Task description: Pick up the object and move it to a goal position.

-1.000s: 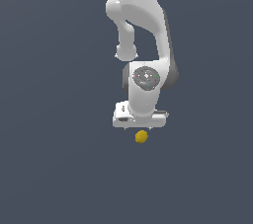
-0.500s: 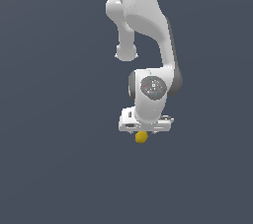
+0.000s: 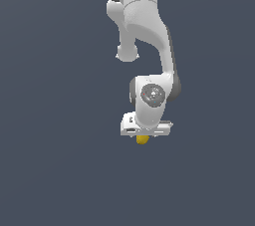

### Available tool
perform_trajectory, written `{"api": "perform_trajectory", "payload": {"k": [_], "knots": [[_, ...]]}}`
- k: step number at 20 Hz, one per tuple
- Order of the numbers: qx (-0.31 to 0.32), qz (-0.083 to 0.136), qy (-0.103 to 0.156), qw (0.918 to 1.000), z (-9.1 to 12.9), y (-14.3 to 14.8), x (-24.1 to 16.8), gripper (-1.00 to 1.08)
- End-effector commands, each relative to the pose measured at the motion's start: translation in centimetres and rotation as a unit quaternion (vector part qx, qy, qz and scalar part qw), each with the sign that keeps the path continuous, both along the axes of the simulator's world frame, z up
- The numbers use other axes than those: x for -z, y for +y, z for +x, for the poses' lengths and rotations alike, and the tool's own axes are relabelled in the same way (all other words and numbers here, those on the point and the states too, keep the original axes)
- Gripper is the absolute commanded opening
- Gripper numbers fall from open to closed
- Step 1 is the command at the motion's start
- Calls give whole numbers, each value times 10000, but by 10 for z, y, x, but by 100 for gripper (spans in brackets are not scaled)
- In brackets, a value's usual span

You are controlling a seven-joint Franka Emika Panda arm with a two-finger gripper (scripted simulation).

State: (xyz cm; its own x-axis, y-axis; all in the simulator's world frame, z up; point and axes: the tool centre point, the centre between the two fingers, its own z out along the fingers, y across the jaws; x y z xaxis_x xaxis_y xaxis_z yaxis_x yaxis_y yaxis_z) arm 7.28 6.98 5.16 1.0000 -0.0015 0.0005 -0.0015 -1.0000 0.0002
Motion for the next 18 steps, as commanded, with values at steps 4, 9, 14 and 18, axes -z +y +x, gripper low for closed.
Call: {"api": "perform_trajectory", "payload": {"k": [4, 9, 14, 18], "knots": [[3, 1, 2, 10000, 0, 0, 22, 100], [3, 1, 2, 10000, 1, 0, 23, -100], [3, 1, 2, 10000, 1, 0, 23, -100], [3, 1, 2, 10000, 1, 0, 23, -100]]}}
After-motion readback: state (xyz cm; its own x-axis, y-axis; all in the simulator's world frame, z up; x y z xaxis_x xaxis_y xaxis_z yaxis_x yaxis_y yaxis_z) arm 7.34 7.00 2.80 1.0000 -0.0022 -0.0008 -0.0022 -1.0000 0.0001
